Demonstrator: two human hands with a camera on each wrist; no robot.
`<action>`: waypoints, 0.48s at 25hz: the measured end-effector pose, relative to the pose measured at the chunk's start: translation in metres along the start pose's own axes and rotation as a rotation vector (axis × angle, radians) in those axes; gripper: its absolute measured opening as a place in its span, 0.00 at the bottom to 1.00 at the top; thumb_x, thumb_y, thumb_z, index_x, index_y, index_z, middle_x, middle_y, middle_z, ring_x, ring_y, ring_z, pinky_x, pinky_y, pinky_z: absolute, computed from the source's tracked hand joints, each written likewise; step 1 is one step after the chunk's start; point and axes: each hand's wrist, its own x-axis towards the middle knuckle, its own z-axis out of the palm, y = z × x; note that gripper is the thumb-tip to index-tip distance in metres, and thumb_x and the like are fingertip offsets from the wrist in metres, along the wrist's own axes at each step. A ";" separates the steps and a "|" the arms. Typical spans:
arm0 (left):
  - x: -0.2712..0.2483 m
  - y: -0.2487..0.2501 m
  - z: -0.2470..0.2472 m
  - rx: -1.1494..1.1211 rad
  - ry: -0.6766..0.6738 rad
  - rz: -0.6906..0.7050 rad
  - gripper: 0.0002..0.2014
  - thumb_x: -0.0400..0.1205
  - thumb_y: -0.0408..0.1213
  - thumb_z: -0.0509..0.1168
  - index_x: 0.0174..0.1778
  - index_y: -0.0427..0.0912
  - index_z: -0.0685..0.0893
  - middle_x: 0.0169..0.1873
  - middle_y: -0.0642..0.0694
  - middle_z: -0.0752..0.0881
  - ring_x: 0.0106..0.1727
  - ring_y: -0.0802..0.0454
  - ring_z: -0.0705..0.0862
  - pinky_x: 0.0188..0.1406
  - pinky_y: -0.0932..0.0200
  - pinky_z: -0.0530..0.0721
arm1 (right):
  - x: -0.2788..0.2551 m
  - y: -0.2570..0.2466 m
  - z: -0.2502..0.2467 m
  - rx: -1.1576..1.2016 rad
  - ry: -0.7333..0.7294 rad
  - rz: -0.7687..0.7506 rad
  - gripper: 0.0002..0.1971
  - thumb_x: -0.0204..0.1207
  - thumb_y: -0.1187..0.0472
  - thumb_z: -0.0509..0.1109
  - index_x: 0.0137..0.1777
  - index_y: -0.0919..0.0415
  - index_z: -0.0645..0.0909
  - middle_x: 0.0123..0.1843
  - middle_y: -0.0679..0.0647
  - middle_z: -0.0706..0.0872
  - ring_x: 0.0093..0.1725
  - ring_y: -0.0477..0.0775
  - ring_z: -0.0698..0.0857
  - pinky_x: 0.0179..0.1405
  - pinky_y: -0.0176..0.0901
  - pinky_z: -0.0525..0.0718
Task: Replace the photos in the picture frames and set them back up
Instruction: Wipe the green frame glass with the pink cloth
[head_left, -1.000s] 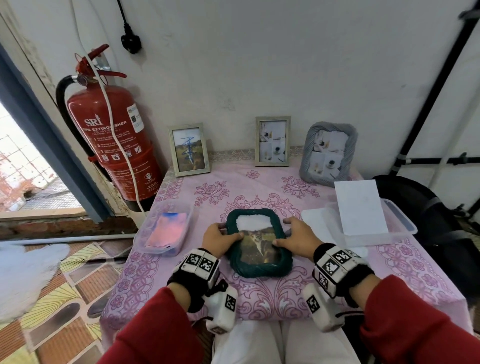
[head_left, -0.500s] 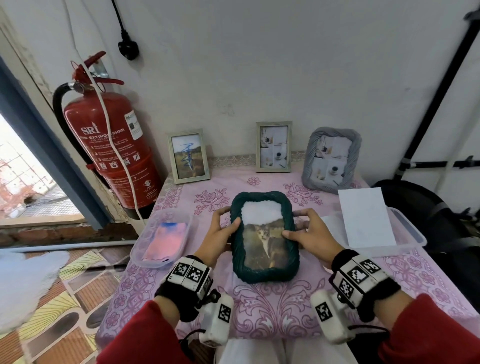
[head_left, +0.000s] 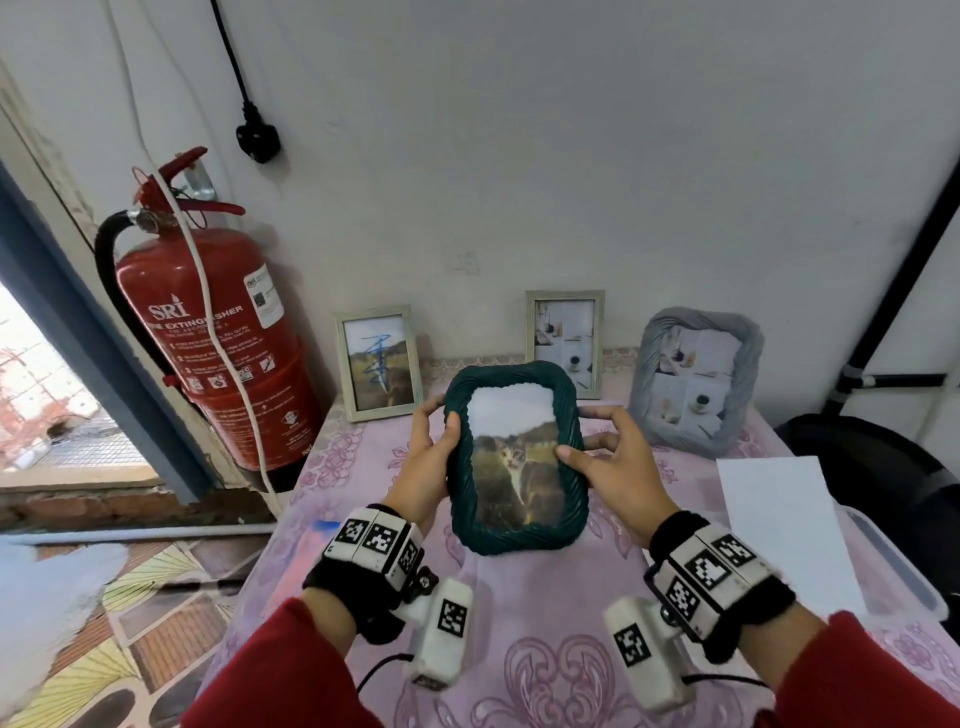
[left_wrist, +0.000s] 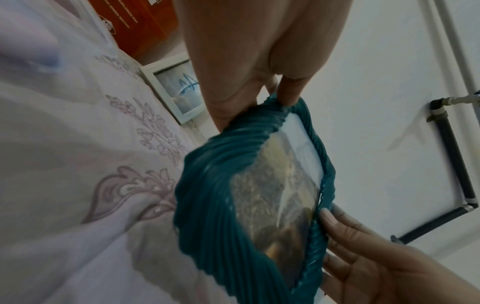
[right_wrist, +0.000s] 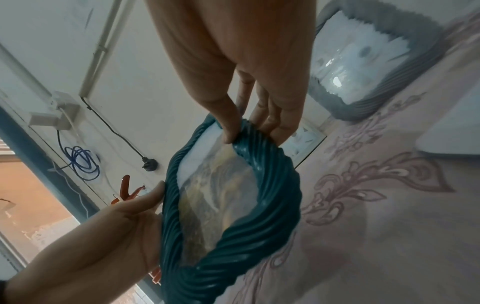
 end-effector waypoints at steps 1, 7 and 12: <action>0.013 0.002 -0.003 0.007 0.011 0.011 0.09 0.85 0.48 0.57 0.60 0.63 0.71 0.46 0.49 0.90 0.42 0.54 0.89 0.40 0.53 0.87 | 0.013 -0.001 0.005 -0.006 -0.001 -0.005 0.21 0.72 0.69 0.74 0.62 0.54 0.74 0.43 0.60 0.83 0.44 0.57 0.85 0.40 0.48 0.87; 0.095 0.009 -0.020 -0.006 0.062 0.110 0.12 0.86 0.41 0.56 0.64 0.55 0.69 0.39 0.57 0.91 0.38 0.59 0.90 0.33 0.59 0.88 | 0.094 0.003 0.039 -0.002 -0.013 -0.014 0.22 0.73 0.71 0.72 0.65 0.59 0.71 0.44 0.56 0.83 0.42 0.54 0.84 0.40 0.47 0.86; 0.147 0.011 -0.034 0.001 0.105 0.093 0.09 0.85 0.43 0.57 0.56 0.64 0.72 0.56 0.44 0.85 0.47 0.47 0.87 0.35 0.54 0.86 | 0.148 0.011 0.058 -0.023 -0.057 -0.024 0.22 0.74 0.72 0.70 0.65 0.58 0.70 0.45 0.58 0.83 0.40 0.50 0.84 0.39 0.46 0.87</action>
